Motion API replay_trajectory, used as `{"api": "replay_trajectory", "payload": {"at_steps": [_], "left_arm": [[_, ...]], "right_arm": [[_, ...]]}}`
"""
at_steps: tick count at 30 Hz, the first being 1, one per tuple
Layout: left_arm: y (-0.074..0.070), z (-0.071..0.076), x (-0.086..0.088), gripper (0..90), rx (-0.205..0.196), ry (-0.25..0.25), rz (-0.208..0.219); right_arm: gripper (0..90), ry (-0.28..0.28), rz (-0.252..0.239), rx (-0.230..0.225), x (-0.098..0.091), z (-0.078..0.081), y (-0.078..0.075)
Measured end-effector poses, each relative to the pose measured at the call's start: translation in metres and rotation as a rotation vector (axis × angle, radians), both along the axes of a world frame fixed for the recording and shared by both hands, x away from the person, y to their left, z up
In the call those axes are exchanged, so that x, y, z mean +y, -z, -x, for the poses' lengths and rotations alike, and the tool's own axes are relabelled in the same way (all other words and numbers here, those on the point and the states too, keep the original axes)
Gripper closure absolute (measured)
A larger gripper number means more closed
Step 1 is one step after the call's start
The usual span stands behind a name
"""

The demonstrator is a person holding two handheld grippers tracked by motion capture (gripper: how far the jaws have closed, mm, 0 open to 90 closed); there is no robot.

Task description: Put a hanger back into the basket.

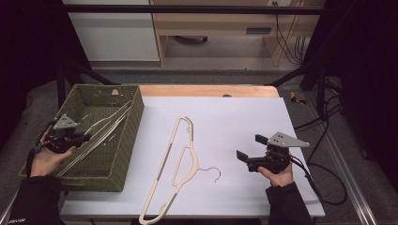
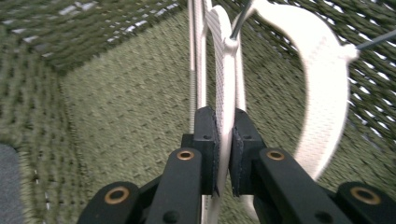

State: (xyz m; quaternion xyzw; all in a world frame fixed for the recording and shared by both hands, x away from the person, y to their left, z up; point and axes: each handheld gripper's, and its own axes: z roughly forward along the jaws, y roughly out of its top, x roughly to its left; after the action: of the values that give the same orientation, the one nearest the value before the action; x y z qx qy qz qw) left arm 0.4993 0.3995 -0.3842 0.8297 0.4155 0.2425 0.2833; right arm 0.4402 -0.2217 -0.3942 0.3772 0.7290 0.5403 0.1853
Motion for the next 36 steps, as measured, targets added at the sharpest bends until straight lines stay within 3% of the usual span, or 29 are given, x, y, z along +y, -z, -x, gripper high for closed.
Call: {"api": "replay_trajectory", "payload": {"at_steps": [8,16,21,25,29,32,36], "left_arm": [[0.004,0.002,-0.010,74.0,0.044,0.016,0.002],[-0.008,0.017,-0.005,70.3,0.009,0.000,0.073],[-0.022,0.030,-0.003,67.3,-0.054,-0.011,0.104],[-0.037,0.044,-0.009,62.7,-0.151,-0.012,0.179],[-0.052,0.056,-0.022,51.0,-0.253,-0.021,0.278],[-0.063,0.064,-0.038,46.3,-0.290,-0.003,0.353],[-0.066,0.071,-0.056,36.4,-0.327,0.028,0.367]], "right_arm": [[3.5,-0.005,0.000,-0.006,-0.001,0.000,0.000],[3.5,-0.010,0.005,-0.001,0.000,0.000,0.000],[3.4,-0.007,0.006,0.001,0.000,-0.001,0.001],[3.6,-0.008,0.002,0.000,0.001,0.000,0.001],[3.7,-0.012,-0.001,-0.002,0.001,0.000,0.001],[4.2,-0.024,-0.008,0.000,0.002,0.000,0.001],[5.2,-0.044,-0.012,-0.004,0.003,0.000,0.002]]}}
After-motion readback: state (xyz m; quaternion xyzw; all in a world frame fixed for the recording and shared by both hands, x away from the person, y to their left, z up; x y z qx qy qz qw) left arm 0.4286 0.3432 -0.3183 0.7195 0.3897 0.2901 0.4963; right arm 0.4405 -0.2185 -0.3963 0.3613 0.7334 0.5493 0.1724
